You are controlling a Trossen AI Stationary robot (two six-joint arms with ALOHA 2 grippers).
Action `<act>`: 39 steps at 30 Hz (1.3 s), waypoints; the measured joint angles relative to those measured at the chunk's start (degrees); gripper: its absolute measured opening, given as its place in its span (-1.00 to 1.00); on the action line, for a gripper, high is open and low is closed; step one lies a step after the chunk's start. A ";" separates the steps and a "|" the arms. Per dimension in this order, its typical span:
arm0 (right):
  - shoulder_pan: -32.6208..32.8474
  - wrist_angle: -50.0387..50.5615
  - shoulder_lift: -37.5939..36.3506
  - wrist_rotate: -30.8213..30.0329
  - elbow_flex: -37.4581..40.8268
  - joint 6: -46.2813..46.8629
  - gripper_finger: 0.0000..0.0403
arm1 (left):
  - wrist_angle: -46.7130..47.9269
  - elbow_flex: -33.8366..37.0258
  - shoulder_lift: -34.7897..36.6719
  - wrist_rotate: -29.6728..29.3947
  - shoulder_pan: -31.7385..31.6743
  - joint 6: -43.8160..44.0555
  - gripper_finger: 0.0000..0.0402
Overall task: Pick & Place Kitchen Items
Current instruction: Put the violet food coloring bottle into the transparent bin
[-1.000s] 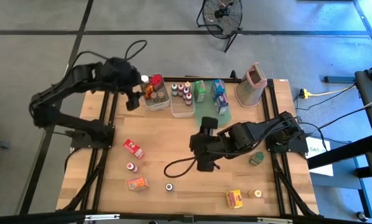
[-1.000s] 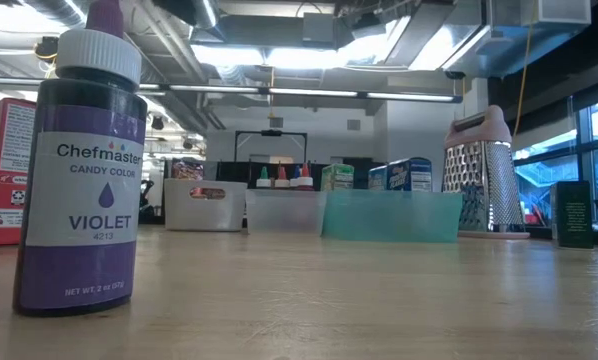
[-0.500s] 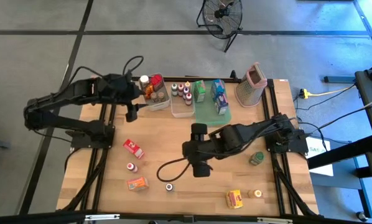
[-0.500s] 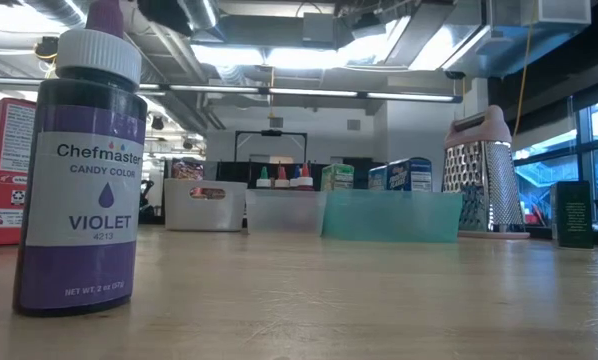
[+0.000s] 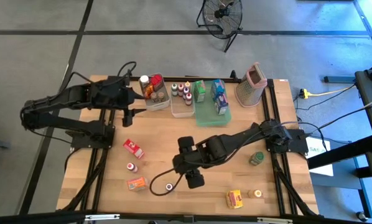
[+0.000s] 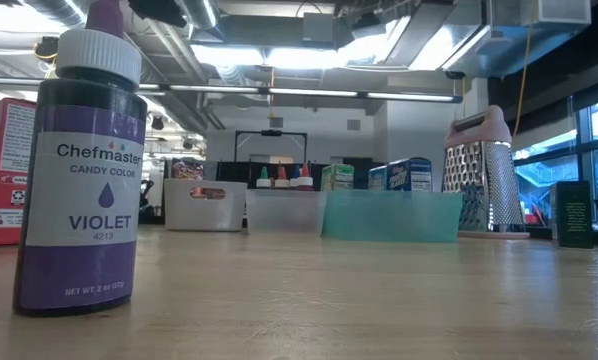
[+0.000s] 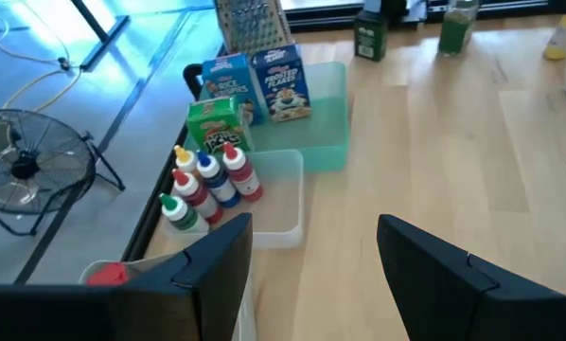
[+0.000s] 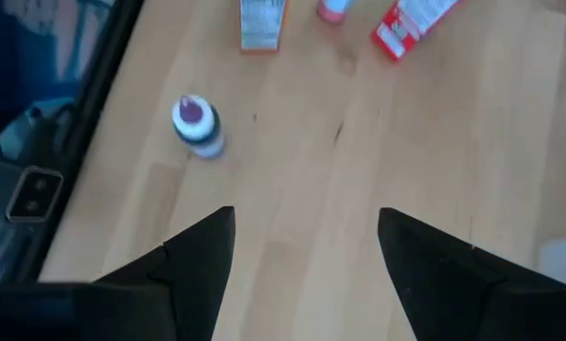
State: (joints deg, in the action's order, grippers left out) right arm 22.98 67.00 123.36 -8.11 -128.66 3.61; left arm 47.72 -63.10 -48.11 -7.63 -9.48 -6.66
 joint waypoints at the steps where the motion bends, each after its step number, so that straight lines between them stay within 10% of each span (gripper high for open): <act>1: 0.07 -0.72 0.03 0.11 -0.02 0.09 0.30 | -0.01 0.01 0.09 0.00 0.33 -0.02 0.11; 39: 5.03 -19.94 5.43 -3.60 -0.02 10.19 0.30 | -7.59 8.73 9.82 7.20 7.56 -1.58 0.11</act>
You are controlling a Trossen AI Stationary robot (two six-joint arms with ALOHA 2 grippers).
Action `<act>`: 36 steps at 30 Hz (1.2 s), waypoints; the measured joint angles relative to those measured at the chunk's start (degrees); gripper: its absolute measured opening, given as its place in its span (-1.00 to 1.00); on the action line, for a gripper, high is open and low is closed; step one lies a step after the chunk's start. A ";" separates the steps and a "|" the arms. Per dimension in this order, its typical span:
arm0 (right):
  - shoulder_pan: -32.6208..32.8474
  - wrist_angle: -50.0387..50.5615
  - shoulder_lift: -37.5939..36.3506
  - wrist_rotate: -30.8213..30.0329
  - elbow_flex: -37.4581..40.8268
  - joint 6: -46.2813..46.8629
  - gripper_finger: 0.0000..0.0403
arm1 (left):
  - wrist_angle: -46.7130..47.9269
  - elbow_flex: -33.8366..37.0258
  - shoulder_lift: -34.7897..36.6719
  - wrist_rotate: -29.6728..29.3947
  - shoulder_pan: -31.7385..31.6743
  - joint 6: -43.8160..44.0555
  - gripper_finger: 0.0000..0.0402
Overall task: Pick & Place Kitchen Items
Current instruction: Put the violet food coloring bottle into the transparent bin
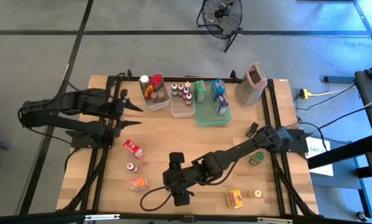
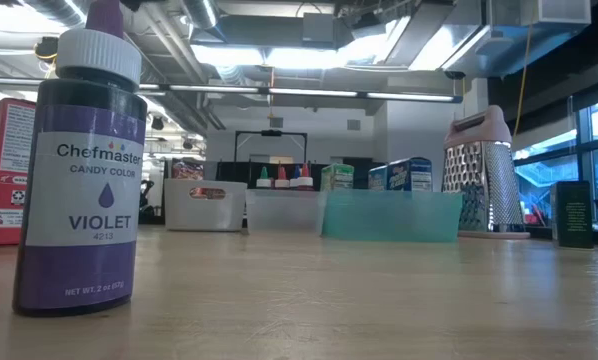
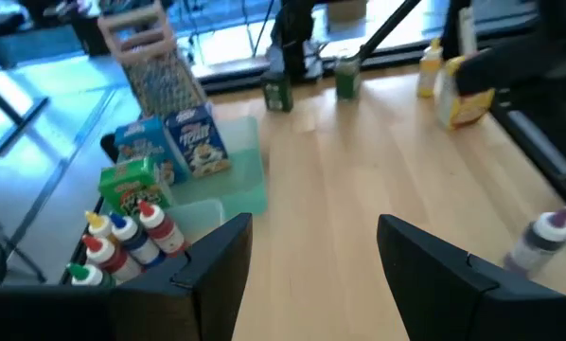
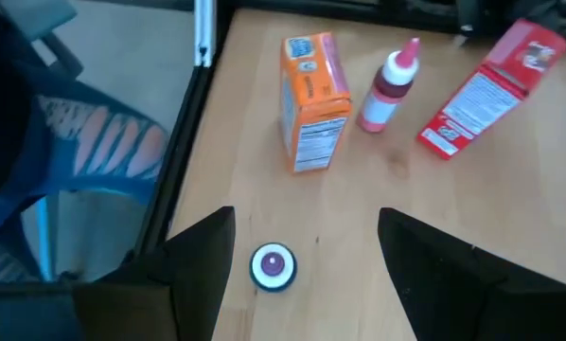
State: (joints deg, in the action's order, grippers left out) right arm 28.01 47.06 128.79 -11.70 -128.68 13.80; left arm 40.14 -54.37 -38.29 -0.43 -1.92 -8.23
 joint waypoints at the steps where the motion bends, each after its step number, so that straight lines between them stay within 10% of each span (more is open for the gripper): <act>1: 0.30 -0.14 0.00 -1.12 0.00 0.59 0.30 | 0.34 0.00 1.17 0.07 0.28 -0.04 0.11; 36: 3.65 -3.01 7.58 -14.10 0.00 18.63 0.30 | -0.97 7.13 10.10 1.70 1.25 -8.00 0.11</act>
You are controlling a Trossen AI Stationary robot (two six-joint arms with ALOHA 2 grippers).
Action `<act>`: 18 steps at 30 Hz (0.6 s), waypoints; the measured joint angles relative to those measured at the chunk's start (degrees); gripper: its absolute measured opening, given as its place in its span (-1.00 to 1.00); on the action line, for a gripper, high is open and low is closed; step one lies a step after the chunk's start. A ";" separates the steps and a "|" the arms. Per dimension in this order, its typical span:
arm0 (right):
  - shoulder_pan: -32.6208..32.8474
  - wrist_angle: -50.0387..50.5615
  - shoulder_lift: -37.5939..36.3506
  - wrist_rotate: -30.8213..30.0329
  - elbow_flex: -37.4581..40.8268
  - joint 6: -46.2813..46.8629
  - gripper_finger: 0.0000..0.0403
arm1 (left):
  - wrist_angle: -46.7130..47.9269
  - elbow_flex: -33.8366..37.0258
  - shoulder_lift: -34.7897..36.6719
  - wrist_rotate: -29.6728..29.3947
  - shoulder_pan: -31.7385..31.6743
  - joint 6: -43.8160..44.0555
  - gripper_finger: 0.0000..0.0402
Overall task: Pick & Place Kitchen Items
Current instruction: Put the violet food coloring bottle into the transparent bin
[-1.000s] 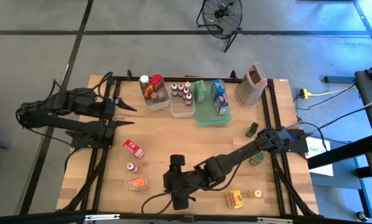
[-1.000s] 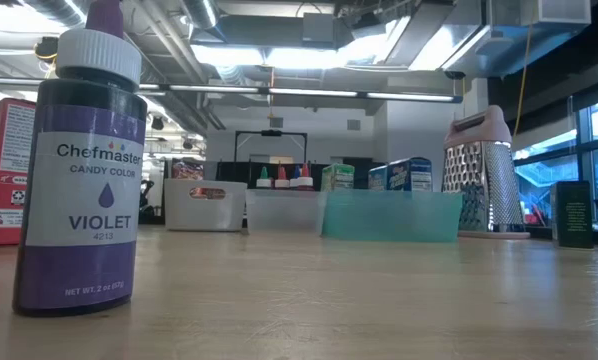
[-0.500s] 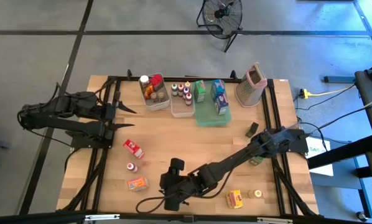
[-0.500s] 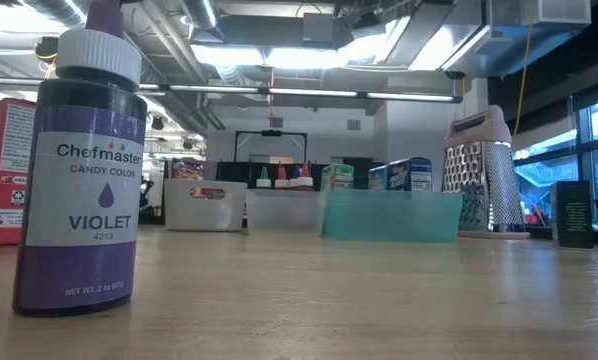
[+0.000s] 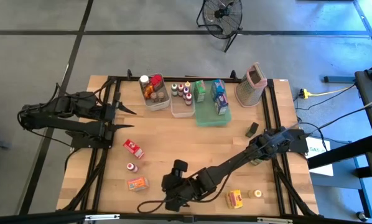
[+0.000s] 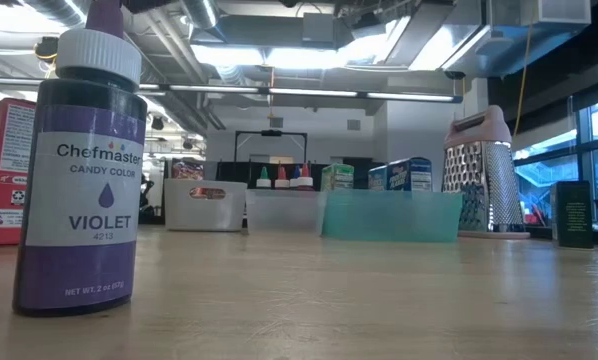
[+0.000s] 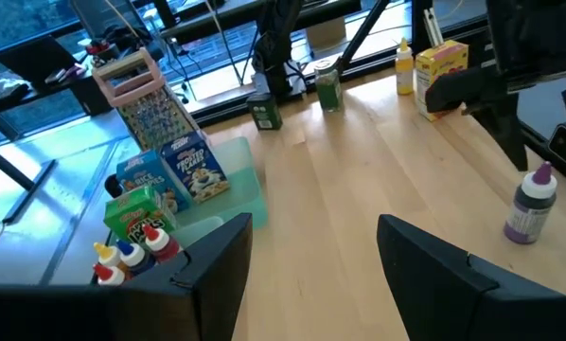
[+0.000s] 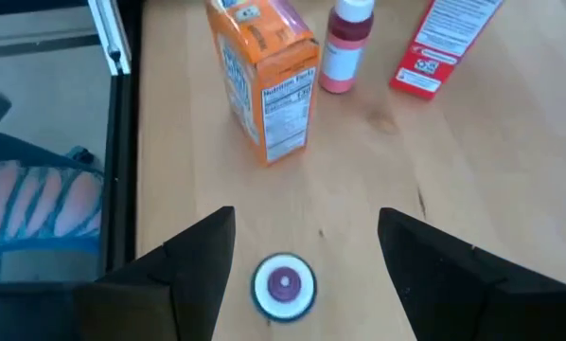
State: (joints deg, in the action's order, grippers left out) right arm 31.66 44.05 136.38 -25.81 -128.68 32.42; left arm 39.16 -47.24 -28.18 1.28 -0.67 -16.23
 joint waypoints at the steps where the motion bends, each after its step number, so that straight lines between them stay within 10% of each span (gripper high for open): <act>1: 0.04 0.39 0.00 -0.04 0.00 0.00 0.30 | -0.01 0.00 0.00 0.00 0.00 0.00 0.11; 18: 0.11 1.81 3.58 0.32 0.01 1.68 0.30 | -0.01 0.00 -0.02 -0.04 0.00 0.00 0.11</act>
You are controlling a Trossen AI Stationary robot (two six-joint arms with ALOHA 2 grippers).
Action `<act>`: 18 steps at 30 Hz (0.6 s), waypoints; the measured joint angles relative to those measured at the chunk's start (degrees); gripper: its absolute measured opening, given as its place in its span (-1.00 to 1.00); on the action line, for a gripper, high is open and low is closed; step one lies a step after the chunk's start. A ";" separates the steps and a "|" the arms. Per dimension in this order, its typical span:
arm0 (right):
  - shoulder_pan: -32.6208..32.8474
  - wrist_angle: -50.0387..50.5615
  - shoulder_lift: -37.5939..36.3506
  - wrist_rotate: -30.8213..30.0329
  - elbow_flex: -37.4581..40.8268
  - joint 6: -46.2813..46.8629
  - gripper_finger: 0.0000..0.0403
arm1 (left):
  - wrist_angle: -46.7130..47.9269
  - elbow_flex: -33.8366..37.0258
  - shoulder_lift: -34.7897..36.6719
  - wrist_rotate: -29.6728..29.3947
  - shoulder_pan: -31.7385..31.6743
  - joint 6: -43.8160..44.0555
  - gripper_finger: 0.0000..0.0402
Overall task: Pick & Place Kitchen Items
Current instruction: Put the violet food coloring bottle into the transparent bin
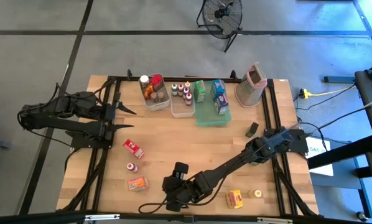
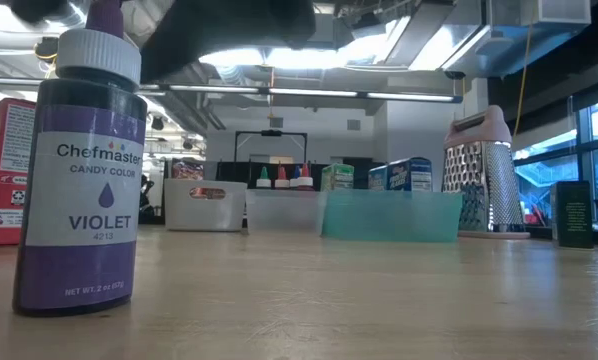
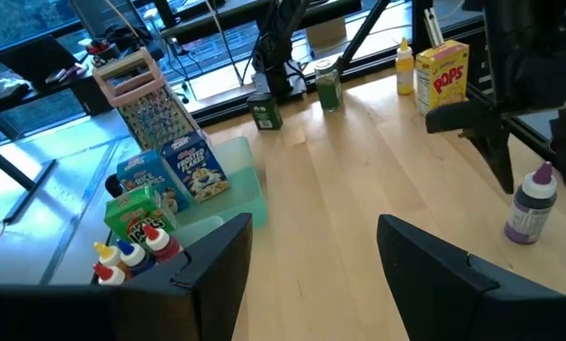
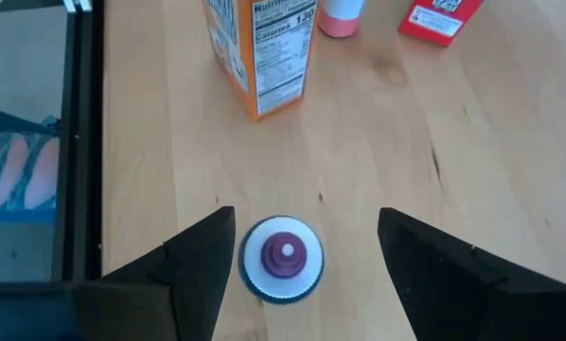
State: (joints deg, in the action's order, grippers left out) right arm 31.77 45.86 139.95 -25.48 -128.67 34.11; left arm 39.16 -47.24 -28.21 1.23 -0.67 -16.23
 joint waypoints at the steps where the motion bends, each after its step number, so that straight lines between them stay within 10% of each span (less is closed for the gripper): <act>1: 0.00 0.00 0.17 0.16 0.01 0.05 0.30 | 0.00 0.00 0.00 0.00 0.00 0.00 0.11; 18: -0.11 -0.24 1.58 1.11 -0.01 2.78 0.29 | 0.00 0.00 0.00 -0.11 -0.01 0.01 0.11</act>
State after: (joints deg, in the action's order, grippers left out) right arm 31.66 45.62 141.53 -24.38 -128.68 36.88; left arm 39.16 -47.24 -28.21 1.13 -0.68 -16.22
